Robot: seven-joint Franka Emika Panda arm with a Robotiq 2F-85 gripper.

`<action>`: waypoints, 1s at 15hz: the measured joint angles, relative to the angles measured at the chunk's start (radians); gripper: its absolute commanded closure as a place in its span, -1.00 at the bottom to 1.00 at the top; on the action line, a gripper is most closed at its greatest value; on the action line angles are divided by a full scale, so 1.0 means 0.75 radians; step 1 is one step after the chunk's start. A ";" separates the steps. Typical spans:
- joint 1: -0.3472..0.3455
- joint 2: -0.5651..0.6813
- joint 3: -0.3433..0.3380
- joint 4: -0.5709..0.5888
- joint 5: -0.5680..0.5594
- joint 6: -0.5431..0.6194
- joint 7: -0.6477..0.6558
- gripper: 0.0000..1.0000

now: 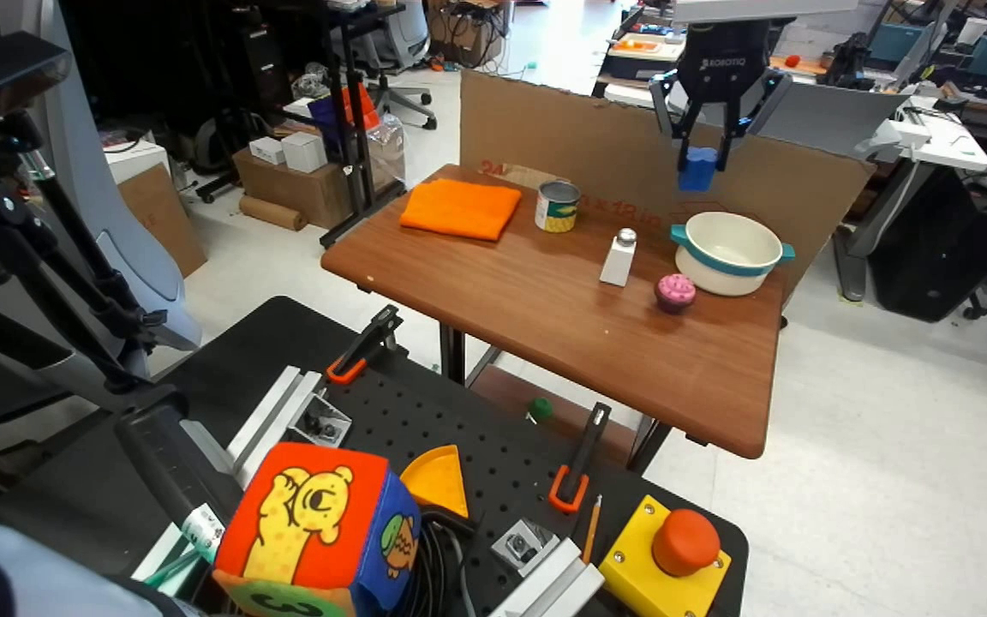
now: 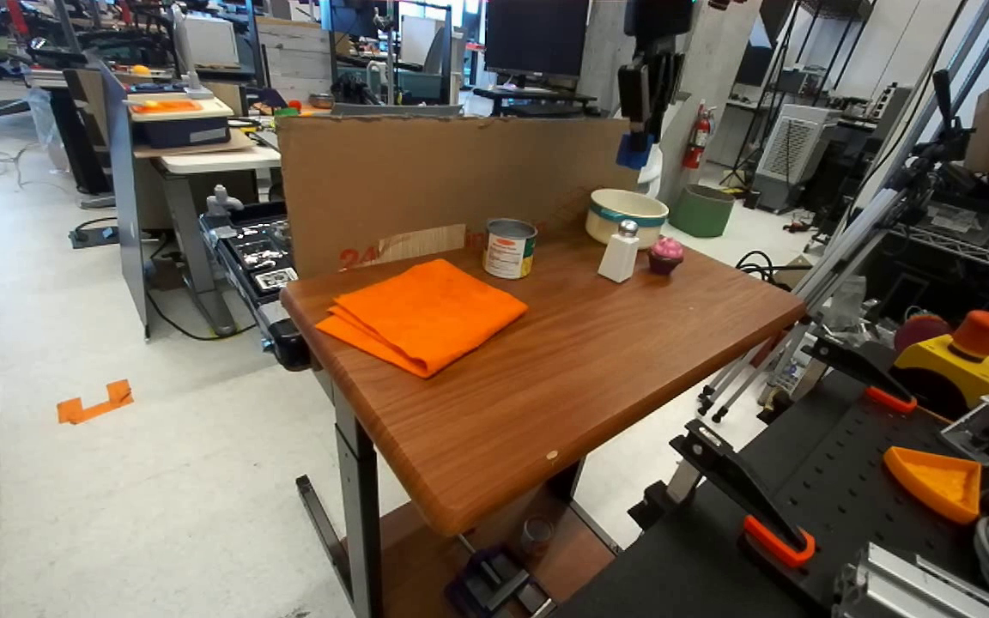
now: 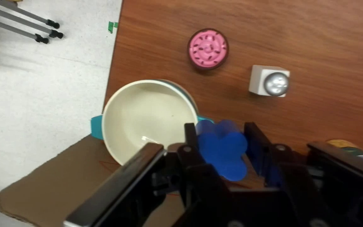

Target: Pick the blue cube in the bowl and put it on the table

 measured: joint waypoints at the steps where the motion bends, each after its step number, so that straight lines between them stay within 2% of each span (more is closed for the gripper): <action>1: 0.002 -0.039 0.020 -0.076 0.001 0.058 0.000 0.68; 7: 0.027 -0.220 0.064 -0.544 -0.001 0.468 0.003 0.68; 10: 0.028 -0.289 0.077 -0.783 0.002 0.602 0.007 0.68; 15: 0.035 -0.374 0.085 -1.135 -0.003 0.741 0.085 0.68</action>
